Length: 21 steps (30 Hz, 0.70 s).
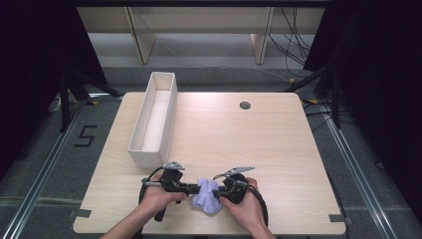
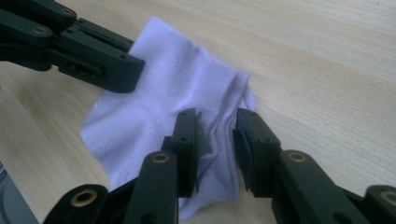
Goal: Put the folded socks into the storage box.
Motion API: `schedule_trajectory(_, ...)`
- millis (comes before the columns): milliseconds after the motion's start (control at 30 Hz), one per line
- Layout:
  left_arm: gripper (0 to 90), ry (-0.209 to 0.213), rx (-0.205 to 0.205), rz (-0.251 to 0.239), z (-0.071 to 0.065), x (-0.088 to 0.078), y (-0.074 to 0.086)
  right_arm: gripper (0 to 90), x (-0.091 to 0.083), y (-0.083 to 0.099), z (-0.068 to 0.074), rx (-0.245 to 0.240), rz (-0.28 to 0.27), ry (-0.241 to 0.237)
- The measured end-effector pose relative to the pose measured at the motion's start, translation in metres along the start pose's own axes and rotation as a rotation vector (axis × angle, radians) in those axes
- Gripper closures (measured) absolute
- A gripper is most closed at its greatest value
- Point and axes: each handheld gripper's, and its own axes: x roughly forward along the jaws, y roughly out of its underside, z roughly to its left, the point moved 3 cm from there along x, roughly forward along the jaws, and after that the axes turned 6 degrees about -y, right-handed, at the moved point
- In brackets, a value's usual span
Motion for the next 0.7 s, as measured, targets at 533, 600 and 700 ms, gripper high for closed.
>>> schedule_trajectory(533, 83.6, 0.033, 0.169, 0.029, -0.015, -0.012, -0.011, 50.2, -0.022, -0.03, 0.003, -0.153, -0.083, -0.071)
schedule_trajectory(600, 83.6, 0.036, 0.205, 0.039, -0.017, -0.015, -0.012, 49.8, -0.023, -0.032, 0.002, -0.179, -0.035, -0.094)
schedule_trajectory(700, 83.6, 0.047, 0.249, 0.049, -0.018, -0.018, -0.013, 48.8, -0.021, -0.033, 0.003, -0.207, -0.028, -0.139)
